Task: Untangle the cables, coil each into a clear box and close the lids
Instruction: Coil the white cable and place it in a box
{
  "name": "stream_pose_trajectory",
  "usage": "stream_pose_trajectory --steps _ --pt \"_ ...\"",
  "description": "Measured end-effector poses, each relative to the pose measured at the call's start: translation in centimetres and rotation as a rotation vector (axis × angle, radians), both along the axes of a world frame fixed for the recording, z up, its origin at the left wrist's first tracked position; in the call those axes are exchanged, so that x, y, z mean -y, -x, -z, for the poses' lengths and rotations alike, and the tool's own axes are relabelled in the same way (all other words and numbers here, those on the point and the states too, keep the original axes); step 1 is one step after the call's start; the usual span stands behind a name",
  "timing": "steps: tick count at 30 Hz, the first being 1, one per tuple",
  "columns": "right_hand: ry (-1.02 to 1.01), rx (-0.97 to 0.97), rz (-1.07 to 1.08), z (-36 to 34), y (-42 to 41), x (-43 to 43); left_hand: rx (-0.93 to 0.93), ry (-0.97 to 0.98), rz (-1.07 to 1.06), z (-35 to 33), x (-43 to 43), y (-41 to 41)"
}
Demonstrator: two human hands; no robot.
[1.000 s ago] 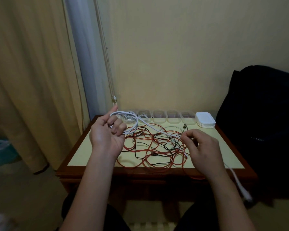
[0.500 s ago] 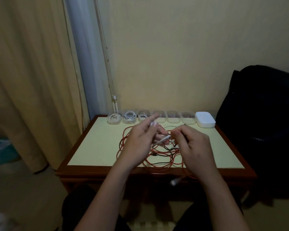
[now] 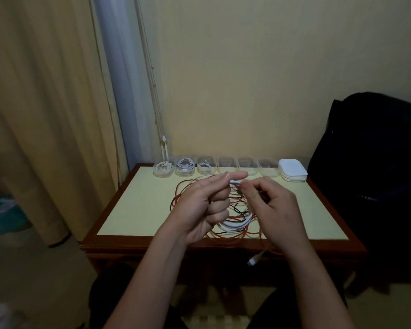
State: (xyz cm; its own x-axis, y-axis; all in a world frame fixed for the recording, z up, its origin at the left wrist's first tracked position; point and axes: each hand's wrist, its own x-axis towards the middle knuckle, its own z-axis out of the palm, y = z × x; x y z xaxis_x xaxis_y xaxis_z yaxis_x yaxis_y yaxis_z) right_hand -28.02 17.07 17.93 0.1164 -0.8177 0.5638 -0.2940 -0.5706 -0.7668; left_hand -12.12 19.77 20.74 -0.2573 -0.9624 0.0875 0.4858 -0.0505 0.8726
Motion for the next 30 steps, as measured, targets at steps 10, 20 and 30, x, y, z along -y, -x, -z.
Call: stream_pose_trajectory --steps 10,20,30 --pt "-0.179 0.038 -0.084 0.1 1.0 0.4 -0.124 -0.052 -0.211 -0.1 0.9 -0.8" --pt "-0.286 0.030 -0.099 -0.1 1.1 -0.1 -0.415 -0.129 -0.122 -1.0 0.5 -1.4" --pt "-0.379 0.714 0.040 -0.9 0.6 -0.3 -0.393 -0.313 0.110 -0.5 0.7 -0.3"
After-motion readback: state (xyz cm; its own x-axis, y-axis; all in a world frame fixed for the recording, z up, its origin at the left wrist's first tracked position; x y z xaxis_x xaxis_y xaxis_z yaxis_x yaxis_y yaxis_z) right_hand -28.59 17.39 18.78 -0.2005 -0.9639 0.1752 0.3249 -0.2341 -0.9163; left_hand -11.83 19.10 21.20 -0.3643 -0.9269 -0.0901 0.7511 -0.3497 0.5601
